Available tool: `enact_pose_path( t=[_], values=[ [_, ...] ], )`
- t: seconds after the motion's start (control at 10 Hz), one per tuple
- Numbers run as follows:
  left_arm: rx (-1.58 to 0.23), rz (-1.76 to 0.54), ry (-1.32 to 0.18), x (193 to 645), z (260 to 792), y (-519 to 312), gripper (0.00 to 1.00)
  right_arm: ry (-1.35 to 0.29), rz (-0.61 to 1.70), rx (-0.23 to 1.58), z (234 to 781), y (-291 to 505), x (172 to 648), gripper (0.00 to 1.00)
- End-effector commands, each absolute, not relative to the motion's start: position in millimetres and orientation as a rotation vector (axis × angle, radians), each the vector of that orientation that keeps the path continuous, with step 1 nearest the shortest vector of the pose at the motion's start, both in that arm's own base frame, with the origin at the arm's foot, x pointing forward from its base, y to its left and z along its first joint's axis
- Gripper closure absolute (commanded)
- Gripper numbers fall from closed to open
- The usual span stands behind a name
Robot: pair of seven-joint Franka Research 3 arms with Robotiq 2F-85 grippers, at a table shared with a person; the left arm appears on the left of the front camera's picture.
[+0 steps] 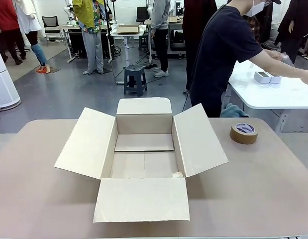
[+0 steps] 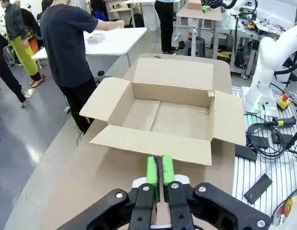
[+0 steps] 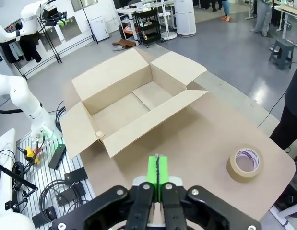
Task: Wrap the clocks to prevent damage.
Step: Open the side flaps of the Package Box.
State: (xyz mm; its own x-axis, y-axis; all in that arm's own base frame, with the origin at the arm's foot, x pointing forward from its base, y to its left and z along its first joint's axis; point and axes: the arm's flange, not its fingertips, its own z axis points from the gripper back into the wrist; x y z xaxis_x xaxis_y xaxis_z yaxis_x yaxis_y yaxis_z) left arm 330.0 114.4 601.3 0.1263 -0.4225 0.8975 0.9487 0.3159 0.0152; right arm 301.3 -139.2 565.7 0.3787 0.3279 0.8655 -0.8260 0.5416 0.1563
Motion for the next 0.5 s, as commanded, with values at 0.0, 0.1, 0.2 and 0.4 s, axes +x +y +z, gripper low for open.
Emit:
enact_pose_path(
  t=[0.0,0.1,0.2,0.4],
  values=[
    [-0.666,-1.107,-0.939,333,611,116,1.00,-0.904,0.828,0.645,567,-146,303,1.00],
    [-0.663,-1.097,-0.948,325,606,114,1.00,-0.893,0.834,0.640,565,-148,300,1.00],
    [-0.657,-1.090,-0.954,319,603,114,1.00,-0.881,0.844,0.638,563,-148,297,1.00],
    [-0.614,-1.015,-0.970,319,609,114,1.00,-0.864,0.807,0.606,566,-146,293,1.00]
  ],
)
